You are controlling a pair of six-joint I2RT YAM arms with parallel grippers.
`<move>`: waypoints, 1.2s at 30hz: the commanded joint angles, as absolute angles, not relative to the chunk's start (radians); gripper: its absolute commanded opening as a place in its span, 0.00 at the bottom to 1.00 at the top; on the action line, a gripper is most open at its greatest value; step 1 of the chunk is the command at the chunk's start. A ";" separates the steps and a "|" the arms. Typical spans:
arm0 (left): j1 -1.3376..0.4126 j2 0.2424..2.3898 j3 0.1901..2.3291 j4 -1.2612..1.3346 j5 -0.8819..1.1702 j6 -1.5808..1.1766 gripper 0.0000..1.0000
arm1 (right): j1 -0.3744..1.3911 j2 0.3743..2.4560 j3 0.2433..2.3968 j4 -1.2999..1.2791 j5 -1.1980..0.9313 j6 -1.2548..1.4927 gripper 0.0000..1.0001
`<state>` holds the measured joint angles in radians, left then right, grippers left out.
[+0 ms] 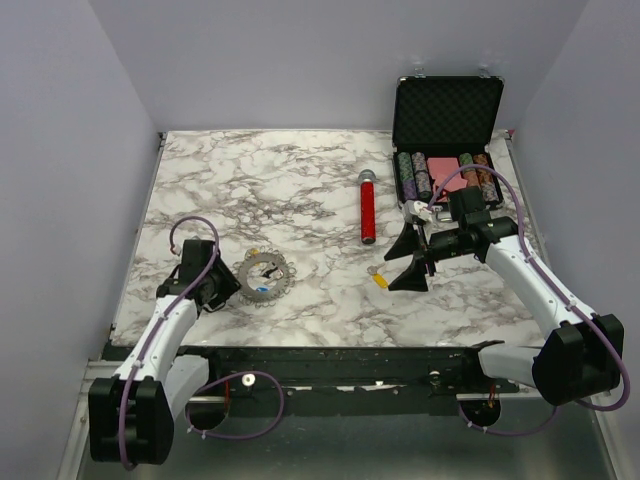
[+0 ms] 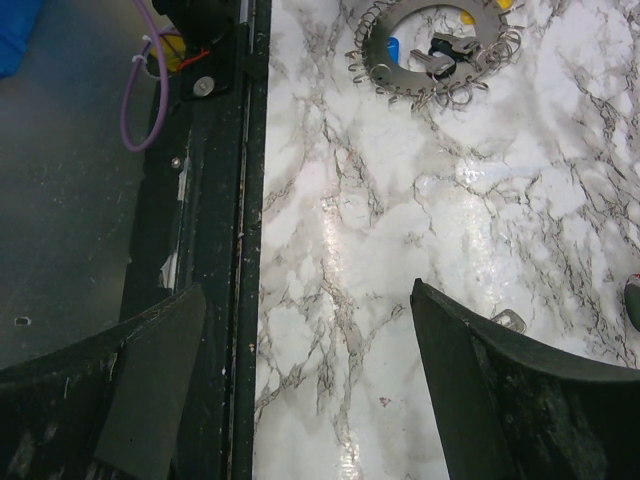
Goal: Put the keys on the keyring
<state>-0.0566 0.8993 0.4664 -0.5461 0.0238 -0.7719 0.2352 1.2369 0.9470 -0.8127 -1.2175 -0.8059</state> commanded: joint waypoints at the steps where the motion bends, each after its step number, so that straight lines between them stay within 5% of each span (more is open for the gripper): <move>1: -0.044 0.974 0.449 -0.443 0.090 -0.769 0.53 | 0.233 1.239 0.962 -0.825 -1.243 -0.822 0.92; 16: -0.044 1.011 0.367 -0.354 0.183 -0.785 0.54 | 0.233 1.243 0.963 -0.827 -1.241 -0.824 0.92; 36: -0.046 0.913 0.348 -0.379 0.252 -0.805 0.42 | 0.233 1.243 0.959 -0.825 -1.241 -0.825 0.92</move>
<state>-0.0475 0.9310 0.3546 -0.3630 0.2150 -0.7940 0.2352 1.2373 0.9470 -0.8131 -1.2175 -0.8097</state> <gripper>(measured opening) 0.438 0.918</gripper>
